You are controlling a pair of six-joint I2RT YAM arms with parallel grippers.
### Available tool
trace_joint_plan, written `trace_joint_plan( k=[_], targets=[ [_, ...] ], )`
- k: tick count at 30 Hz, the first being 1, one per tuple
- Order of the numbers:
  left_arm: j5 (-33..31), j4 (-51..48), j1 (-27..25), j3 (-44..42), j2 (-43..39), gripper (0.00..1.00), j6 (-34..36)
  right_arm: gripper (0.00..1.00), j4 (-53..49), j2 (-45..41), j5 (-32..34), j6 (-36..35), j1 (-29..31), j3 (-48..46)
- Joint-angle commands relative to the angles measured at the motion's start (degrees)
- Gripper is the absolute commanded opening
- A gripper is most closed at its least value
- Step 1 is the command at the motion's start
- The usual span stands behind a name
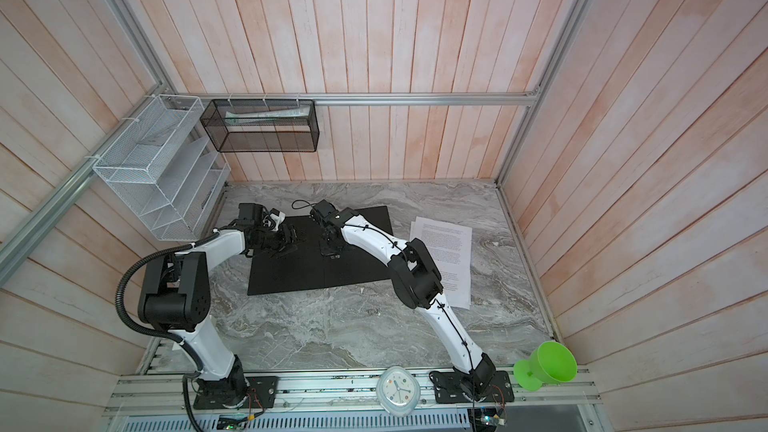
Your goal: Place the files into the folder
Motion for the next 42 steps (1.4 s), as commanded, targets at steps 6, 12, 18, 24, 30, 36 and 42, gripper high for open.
trace_joint_plan(
  k=[6, 12, 18, 24, 30, 36, 42],
  targets=[
    [1.0, -0.7, 0.0, 1.9, -1.8, 0.68, 2.2, 0.16, 5.2, -7.9, -1.1, -2.0, -12.5, -8.3],
    [0.2, -0.9, 0.0, 1.8, -1.4, 0.68, 2.9, 0.18, 10.5, -7.3, -10.4, -3.3, -20.9, -9.4],
    [2.6, 0.7, -0.7, 3.8, 1.5, 0.68, 3.7, 0.19, 9.1, -6.0, -12.7, -3.8, -18.9, -6.6],
    [4.2, -0.1, -4.6, 17.2, 9.7, 0.71, 10.8, 0.19, 13.9, -13.7, -10.4, -0.6, -18.3, -19.8],
    [5.2, -8.2, -8.8, 36.2, 23.1, 0.72, 14.9, 0.2, 19.8, -28.7, -10.3, 2.5, -18.8, -36.2],
    [1.7, -15.6, -11.6, 41.7, 28.9, 0.72, 16.9, 0.2, 17.9, -39.3, -8.9, 3.2, -18.9, -42.8],
    [-2.9, -13.1, -12.4, 33.8, 25.9, 0.71, 18.2, 0.2, 19.7, -44.3, -9.4, 5.1, -18.9, -47.9]
  ],
)
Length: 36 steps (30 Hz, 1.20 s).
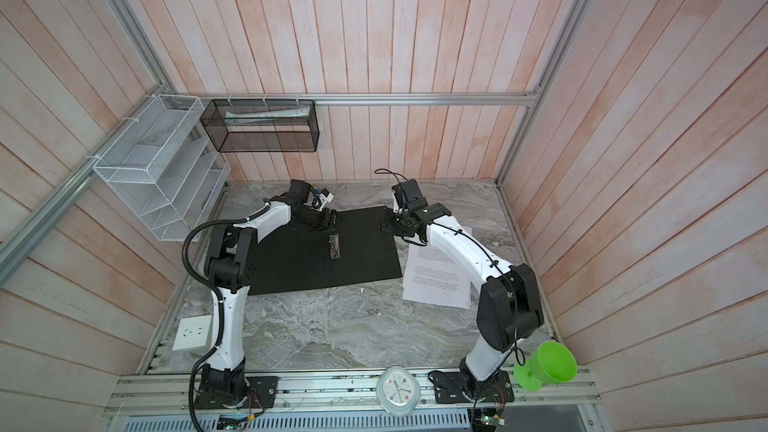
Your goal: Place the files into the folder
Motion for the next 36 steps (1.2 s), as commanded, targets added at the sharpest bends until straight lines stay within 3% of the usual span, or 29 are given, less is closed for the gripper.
trace_joint_plan(
  k=[1, 8, 25, 30, 36],
  targets=[
    [-3.6, -0.7, -0.1, -3.4, -2.0, 0.71, 2.5, 0.2, 0.8, -0.4, 0.3, 1.8, 0.2, -2.9],
    [-2.0, -4.7, -0.2, -5.2, -0.6, 0.71, 5.4, 0.2, 2.0, -1.8, -0.6, 2.9, 0.3, -5.6],
    [6.6, -5.9, -0.7, -13.4, -6.4, 0.69, 14.4, 0.2, 2.5, -2.4, -3.8, 4.2, 2.7, -7.2],
    [0.6, -8.2, 0.0, -13.5, -9.3, 0.71, 14.7, 0.2, 0.4, -0.4, -2.3, 3.9, 6.0, -4.9],
    [-4.1, -9.7, 3.5, -15.3, -19.8, 0.71, 11.6, 0.2, -4.0, 5.5, -0.9, 2.6, 13.0, 0.4]
  ],
)
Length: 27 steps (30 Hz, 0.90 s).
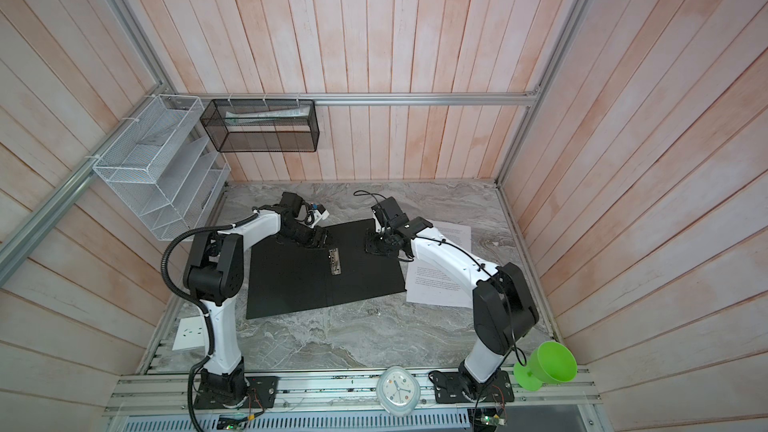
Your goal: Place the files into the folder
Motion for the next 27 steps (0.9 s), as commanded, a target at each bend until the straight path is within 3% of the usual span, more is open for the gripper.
trace_joint_plan(
  k=[1, 6, 12, 14, 21, 27],
  targets=[
    [-5.0, -2.5, 1.6, -1.2, -8.0, 0.71, -1.0, 0.2, -4.7, 4.1, 2.4, -1.0, 4.1, 3.9],
    [-3.7, 1.5, 1.7, -11.3, -13.8, 0.66, -5.2, 0.16, -4.7, 10.7, 3.7, -0.6, 8.9, 7.7],
    [-0.9, 8.9, 1.8, -20.7, -13.6, 0.41, -6.1, 0.11, -3.5, 16.8, 5.5, 0.7, 11.7, 10.8],
    [1.2, 11.2, 2.2, -22.7, -12.8, 0.38, -8.7, 0.1, -3.2, 18.4, 5.4, 0.9, 11.9, 11.5],
    [3.5, 11.8, 2.4, -22.8, -10.2, 0.2, -9.7, 0.09, -3.5, 22.1, 6.5, 0.4, 12.9, 15.2],
    [2.5, 10.0, 2.5, -22.6, -7.9, 0.11, -9.5, 0.07, -4.6, 25.5, 6.5, -0.6, 13.0, 18.6]
  ],
)
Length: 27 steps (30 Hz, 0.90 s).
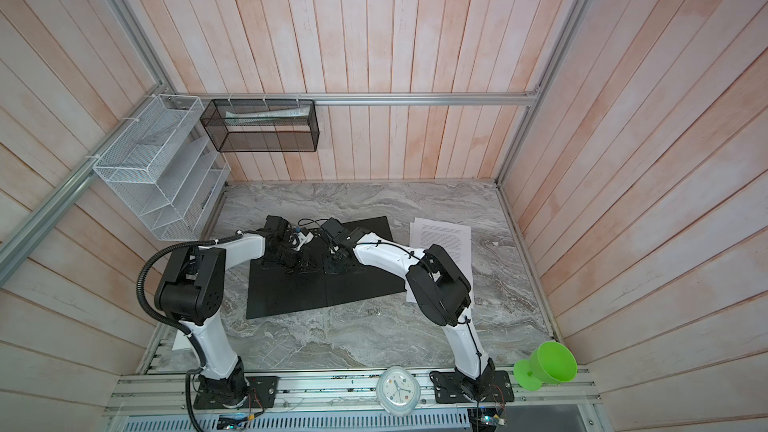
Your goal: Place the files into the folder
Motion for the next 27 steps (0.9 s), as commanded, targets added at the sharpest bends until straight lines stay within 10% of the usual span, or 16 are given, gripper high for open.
trace_joint_plan(
  k=[1, 27],
  targets=[
    [0.7, -0.7, 0.4, 1.2, 1.9, 0.1, 0.4, 0.07, -2.6, 2.9, 2.1, -1.0, 0.4, 2.4],
    [7.2, -6.9, 2.5, 4.4, 4.0, 0.08, 3.1, 0.03, -11.8, 11.1, 6.2, -3.7, 1.1, 12.0]
  ],
)
